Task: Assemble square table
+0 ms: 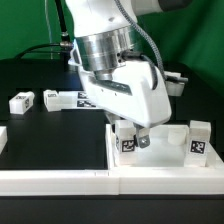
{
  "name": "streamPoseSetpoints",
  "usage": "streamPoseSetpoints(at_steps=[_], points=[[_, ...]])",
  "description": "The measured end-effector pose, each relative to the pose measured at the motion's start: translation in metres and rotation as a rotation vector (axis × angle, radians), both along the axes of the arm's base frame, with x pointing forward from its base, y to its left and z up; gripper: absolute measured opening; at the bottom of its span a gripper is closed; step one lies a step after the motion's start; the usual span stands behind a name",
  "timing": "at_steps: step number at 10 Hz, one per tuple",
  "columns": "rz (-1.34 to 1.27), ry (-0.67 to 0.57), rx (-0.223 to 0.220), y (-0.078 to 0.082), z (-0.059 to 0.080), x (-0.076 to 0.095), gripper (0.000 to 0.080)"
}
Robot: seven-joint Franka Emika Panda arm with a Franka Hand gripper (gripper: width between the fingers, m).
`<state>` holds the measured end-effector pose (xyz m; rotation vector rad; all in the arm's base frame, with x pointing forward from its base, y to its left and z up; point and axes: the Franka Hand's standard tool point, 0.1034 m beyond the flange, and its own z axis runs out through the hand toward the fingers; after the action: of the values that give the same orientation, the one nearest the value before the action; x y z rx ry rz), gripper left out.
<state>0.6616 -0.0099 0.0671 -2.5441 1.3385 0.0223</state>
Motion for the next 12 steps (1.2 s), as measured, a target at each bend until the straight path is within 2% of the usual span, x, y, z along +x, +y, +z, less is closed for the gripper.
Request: streamPoseSetpoints(at_steps=[1,5,7,8,10,11,12], points=[[0.156,-0.013,-0.015,0.0006,0.0042,0.0010,0.0642],[0.380,-0.075,-0.045,-0.0005,0.0027,0.0015,0.0649],[0.695,-0.106,-0.128,0.0033,0.0101,0.0069,0.0649],[0.658,-0.103,-0.120,0.0032,0.0090,0.0063,0.0649],[0.645,-0.100,-0.119,0.0032,0.0090,0.0063,0.0383],[0.572,-0.084,-0.112,0.0023,0.0090,0.0063,0.0308],[0.497,-0.069,-0.105,0.0021,0.0090,0.0063,0.0308]])
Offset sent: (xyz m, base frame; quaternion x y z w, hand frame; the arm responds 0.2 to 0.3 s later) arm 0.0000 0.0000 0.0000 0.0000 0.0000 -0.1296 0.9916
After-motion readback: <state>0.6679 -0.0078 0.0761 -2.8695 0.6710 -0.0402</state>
